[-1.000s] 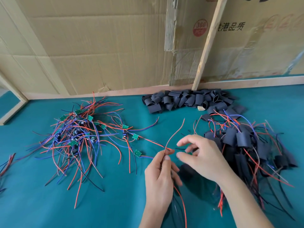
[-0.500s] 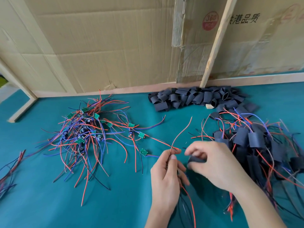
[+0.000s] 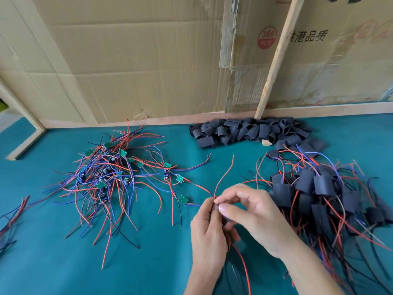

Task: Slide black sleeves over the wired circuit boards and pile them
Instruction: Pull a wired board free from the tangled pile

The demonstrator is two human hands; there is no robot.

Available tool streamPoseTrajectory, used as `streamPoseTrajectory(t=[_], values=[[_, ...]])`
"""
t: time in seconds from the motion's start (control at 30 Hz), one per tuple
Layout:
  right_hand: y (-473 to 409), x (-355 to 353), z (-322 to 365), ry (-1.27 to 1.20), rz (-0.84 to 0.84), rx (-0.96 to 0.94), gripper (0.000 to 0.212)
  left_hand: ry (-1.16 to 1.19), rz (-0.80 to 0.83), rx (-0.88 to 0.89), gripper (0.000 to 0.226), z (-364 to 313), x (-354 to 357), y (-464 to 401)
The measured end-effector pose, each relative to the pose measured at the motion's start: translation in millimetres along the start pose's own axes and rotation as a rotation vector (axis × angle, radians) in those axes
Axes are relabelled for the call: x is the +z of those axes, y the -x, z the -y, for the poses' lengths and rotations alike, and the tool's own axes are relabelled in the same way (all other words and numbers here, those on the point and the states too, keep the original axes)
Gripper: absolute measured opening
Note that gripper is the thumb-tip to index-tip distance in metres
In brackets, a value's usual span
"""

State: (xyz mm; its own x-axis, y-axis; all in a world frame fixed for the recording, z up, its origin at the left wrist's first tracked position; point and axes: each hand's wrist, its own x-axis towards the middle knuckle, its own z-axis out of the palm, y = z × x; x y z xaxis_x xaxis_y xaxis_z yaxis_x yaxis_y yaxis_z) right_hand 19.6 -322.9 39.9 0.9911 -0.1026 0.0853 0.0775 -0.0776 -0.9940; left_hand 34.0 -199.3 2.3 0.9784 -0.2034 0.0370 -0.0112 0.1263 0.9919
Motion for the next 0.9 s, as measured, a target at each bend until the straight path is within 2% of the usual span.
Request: streamPoseTrajectory(t=[0.07,0.27,0.4,0.5,0.6,0.77,0.9], values=[[1,-2,0,0.006,0.037,0.034,0.018,0.022,0.011,0.0,0.016,-2,1,1],[0,-9,2,0.165,0.05,-0.005,0.029,0.048,0.026,-0.003,0.015,-4,2,2],[-2,-18,-2,0.123,0.028,0.011,0.029,0.02,0.041,-0.013,0.029,5,2,-2],[-3,-25,1,0.09,-0.012,0.019,0.034,0.004,0.038,-0.016,0.03,6,2,-4],[-5,-39,4,-0.003,-0.192,-0.05,0.036,0.032,0.017,-0.047,0.028,7,3,-4],[-9,-44,10,-0.221,-0.542,-0.187,0.018,0.039,0.027,-0.067,0.028,7,5,-3],[-13,-42,11,-0.231,-0.744,-0.285,0.011,-0.022,0.065,-0.049,0.029,7,6,-2]])
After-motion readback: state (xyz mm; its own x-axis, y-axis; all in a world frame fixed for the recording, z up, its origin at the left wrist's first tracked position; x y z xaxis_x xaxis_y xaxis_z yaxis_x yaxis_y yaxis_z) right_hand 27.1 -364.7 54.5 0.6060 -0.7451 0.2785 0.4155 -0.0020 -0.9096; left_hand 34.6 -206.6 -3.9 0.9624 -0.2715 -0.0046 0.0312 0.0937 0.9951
